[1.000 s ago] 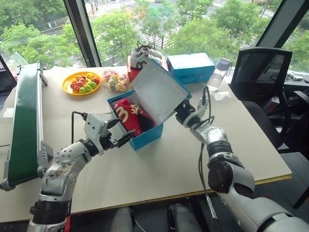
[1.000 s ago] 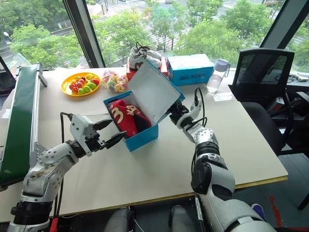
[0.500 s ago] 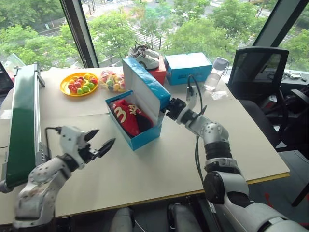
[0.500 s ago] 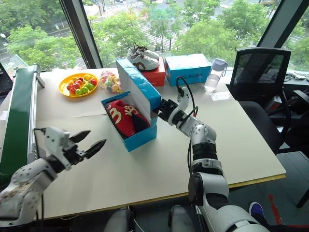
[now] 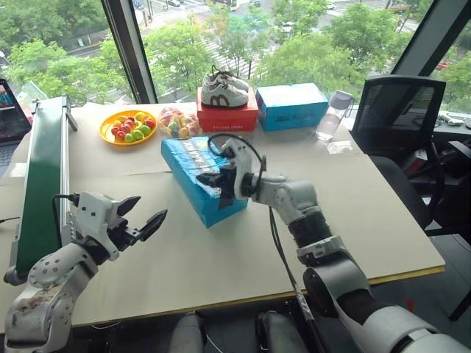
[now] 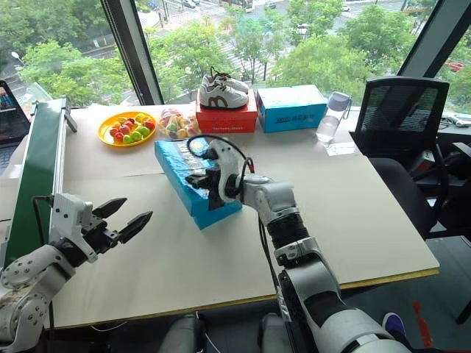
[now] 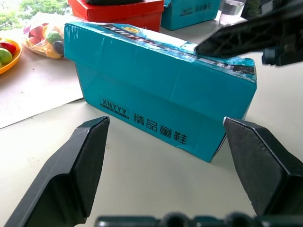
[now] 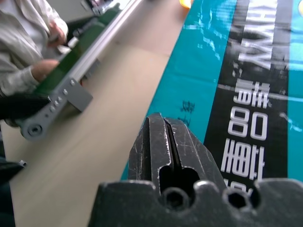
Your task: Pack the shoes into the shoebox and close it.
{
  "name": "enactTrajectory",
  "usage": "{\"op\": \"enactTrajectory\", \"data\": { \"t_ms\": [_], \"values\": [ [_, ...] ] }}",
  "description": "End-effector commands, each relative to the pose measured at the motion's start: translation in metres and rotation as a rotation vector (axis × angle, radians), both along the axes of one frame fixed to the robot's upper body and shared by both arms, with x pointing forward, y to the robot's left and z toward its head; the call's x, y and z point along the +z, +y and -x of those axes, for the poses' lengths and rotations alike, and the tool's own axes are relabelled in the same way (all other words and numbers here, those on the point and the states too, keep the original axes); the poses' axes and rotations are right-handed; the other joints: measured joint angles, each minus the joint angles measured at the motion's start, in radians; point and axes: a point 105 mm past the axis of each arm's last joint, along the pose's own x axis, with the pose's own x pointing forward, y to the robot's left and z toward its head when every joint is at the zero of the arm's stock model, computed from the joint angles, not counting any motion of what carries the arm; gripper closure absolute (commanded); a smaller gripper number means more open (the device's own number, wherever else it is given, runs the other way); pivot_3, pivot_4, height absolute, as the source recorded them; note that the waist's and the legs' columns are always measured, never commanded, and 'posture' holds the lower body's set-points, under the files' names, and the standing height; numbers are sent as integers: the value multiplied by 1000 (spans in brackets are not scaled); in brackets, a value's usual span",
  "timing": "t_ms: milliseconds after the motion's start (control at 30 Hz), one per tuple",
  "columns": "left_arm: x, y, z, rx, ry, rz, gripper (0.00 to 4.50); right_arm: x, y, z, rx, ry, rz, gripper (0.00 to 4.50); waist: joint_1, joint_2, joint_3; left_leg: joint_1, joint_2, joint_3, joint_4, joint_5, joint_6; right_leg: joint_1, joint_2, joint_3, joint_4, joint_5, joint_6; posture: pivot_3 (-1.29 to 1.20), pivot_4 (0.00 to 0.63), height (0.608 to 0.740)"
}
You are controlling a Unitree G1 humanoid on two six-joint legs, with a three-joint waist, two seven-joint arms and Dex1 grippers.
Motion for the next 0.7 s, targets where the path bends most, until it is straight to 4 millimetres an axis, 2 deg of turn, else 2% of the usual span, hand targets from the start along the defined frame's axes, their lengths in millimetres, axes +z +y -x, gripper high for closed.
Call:
{"op": "enactTrajectory", "data": {
  "t_ms": [33, 133, 267, 433, 500, 567, 633, 700],
  "values": [
    [8, -11, 0, -40, -30, 5, 392, 49, 21, -11, 6, -183, -43, 4483, -2, 0, 0, 0, 0, 0, 0, 0, 0, -1, 0, 0, 0, 1, -1, 0, 150, 735],
    [6, -16, -1, -52, -27, 11, 392, 53, 32, -21, -10, -205, -13, 4483, -5, 0, 0, 0, 0, 0, 0, 0, 0, -3, 1, 0, 2, 1, -1, 0, 150, 735],
    [7, -19, -3, -57, -32, 14, 392, 29, 37, -25, 5, -195, 93, 4483, -1, 0, 0, 0, 1, 0, -1, 0, 0, -2, 1, 0, 2, 0, -1, 0, 150, 735],
    [7, -25, -4, -60, -44, 22, 392, -38, 20, -22, -3, -130, 279, 4483, 2, 0, 0, -4, 0, 0, 1, 0, 0, -3, 0, 0, 1, 2, -3, 0, 150, 735],
    [7, -27, -5, -61, -47, 26, 392, -56, 11, -21, -16, -91, 299, 4483, 2, -1, 0, -2, 0, 0, 1, 0, 0, -2, 0, 0, 2, 2, -3, 0, 150, 735],
    [7, -28, -5, -61, -49, 32, 392, -61, 7, -22, -23, -96, 309, 4483, 2, 0, 0, 2, 0, 0, 1, 0, 0, 2, 0, 0, 2, 0, -1, 0, 150, 735],
    [6, -30, -5, -61, -49, 35, 392, -57, 8, -22, -25, -83, 273, 4483, 1, 0, 0, 6, 0, 0, 1, 0, -1, 5, 0, 0, 2, -1, -2, 0, 150, 735],
    [5, -32, -6, -62, -50, 38, 392, -50, 10, -23, -31, -71, 226, 4483, 1, 0, 0, 10, 0, 0, 1, -5, -9, 8, 0, 0, 2, -4, -6, 0, 150, 735]
  ]
}}
